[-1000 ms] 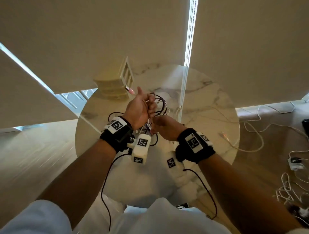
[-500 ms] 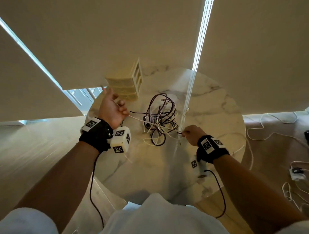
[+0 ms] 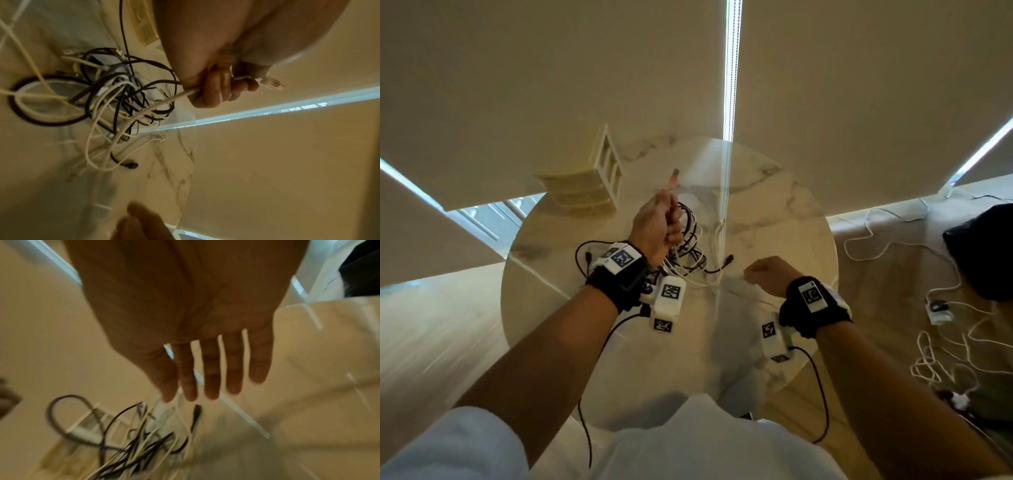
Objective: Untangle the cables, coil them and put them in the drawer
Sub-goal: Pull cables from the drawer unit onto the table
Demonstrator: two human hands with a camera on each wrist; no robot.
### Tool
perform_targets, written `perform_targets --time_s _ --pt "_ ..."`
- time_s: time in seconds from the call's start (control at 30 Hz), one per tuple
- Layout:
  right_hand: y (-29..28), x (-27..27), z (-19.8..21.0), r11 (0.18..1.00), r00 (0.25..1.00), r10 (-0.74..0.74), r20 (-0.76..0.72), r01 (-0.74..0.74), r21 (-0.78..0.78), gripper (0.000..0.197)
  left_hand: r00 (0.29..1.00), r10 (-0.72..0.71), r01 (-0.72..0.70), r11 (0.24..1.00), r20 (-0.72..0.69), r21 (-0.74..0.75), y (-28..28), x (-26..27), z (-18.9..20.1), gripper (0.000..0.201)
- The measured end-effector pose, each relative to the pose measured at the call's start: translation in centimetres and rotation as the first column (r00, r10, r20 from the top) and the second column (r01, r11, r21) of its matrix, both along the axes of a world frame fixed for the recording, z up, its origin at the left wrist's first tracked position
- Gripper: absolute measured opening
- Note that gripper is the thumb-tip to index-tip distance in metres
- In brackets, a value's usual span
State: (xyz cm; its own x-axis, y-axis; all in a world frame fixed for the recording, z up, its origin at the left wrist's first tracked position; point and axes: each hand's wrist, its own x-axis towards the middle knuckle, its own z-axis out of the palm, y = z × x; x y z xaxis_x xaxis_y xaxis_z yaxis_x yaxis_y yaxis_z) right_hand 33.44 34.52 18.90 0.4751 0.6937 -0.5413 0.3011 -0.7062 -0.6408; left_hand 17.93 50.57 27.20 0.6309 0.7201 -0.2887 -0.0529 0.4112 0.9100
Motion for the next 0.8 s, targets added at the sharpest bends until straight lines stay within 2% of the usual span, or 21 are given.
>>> perform_targets --time_s 0.07,0.1,0.17,0.2,0.3,0.4,0.43,0.5,0.57,0.67,0.73,0.8 --pt "1.3 -2.4 1.3 0.988 0.967 0.15 -0.206 -0.138 0.072 0.031 0.995 0.073 -0.069 0.996 0.061 -0.064 -0.1 0.2 -0.4 0.033" --pt "2.0 -3.7 1.6 0.969 0.935 0.245 -0.255 -0.231 0.084 0.03 0.989 0.119 -0.112 0.99 0.086 -0.082 -0.2 0.3 -0.4 0.032" --pt "3.2 -5.6 1.5 0.924 0.9 0.383 -0.209 -0.371 0.096 0.019 0.979 0.173 -0.166 0.983 0.104 -0.073 -0.2 0.4 0.1 0.031" --pt "3.7 -5.8 1.1 0.916 0.904 0.401 -0.149 -0.389 0.101 0.018 0.977 0.187 -0.183 0.982 0.101 -0.046 0.1 0.4 0.5 0.03" --pt "4.3 -4.6 0.5 0.955 0.962 0.269 -0.035 -0.262 0.137 0.025 0.97 0.224 -0.228 0.973 0.09 0.042 1.8 0.1 2.0 0.025" --pt "3.7 -3.8 1.3 0.93 0.993 0.106 -0.045 -0.083 0.357 0.017 0.961 0.265 -0.27 0.961 0.082 0.059 3.4 -0.2 2.8 0.021" --pt "3.5 -3.9 1.9 0.903 0.992 0.104 -0.077 -0.061 0.426 0.011 0.96 0.273 -0.277 0.959 0.067 0.063 3.7 -0.1 2.6 0.019" --pt "3.4 -4.1 2.8 0.866 0.984 0.161 -0.071 -0.107 0.489 0.014 0.956 0.294 -0.295 0.953 0.026 0.063 4.0 0.2 2.1 0.017" --pt "3.8 -4.1 3.2 0.863 0.98 0.196 -0.041 -0.153 0.482 0.022 0.941 0.338 -0.337 0.94 0.003 0.052 4.6 0.7 1.8 0.014" --pt "4.4 -2.9 2.9 0.895 0.989 0.138 -0.046 -0.104 0.435 0.025 0.941 0.339 -0.339 0.939 0.011 0.053 4.8 1.4 2.5 0.012" --pt "5.0 -1.6 1.9 0.925 0.993 0.001 0.116 -0.045 0.378 0.02 0.963 0.265 -0.268 0.957 0.04 0.11 3.9 1.9 3.1 0.012" --pt "5.4 -0.9 1.4 0.919 0.963 -0.152 0.223 0.054 0.39 0.017 0.971 0.226 -0.236 0.962 0.083 0.138 3.2 2.4 3.5 0.012"
